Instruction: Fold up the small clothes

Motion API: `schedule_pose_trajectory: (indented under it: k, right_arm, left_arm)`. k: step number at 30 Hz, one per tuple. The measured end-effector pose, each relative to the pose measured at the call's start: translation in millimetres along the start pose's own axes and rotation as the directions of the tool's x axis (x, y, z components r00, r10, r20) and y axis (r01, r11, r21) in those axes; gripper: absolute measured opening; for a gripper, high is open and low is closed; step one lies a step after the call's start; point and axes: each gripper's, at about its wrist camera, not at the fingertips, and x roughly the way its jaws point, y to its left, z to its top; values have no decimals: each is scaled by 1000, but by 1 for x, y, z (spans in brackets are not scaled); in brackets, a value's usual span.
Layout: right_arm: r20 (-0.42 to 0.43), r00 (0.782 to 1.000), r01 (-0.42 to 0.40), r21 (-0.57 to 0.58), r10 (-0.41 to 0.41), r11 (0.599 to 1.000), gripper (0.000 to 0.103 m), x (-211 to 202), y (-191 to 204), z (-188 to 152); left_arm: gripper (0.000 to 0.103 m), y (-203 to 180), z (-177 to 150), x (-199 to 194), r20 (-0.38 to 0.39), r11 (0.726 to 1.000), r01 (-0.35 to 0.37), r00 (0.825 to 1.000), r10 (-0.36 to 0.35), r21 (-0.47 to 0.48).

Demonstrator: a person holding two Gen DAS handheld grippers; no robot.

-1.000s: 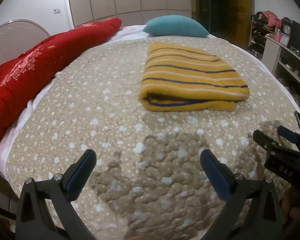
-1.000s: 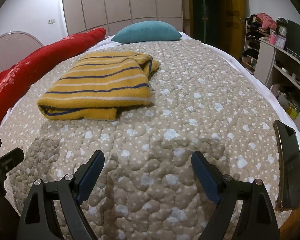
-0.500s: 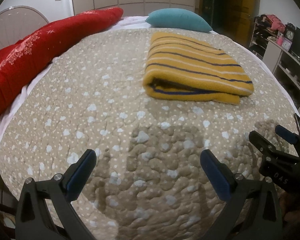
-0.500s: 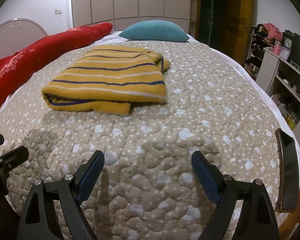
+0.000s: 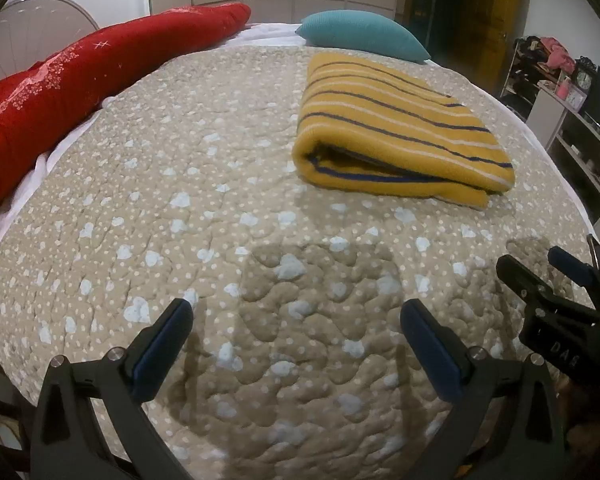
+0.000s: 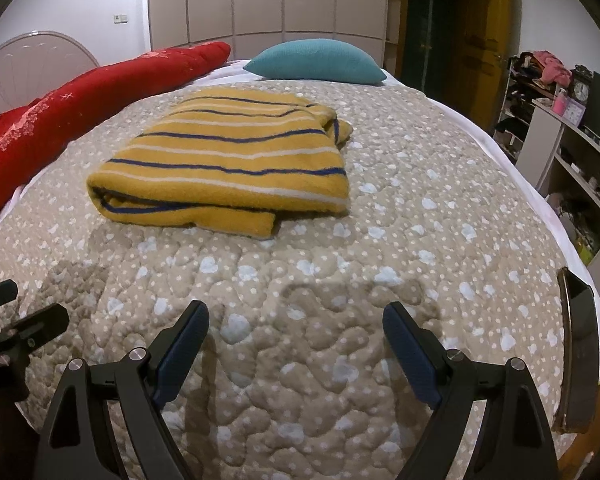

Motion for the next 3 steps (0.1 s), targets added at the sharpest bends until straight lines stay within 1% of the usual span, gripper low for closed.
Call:
schedule_pose_trajectory:
  k: [3]
  right_arm:
    - [-3, 1000, -8, -2, 8, 1000, 92, 2, 2, 1]
  left_arm:
    - [103, 3, 1, 2, -9, 1000, 4, 1000, -5, -5]
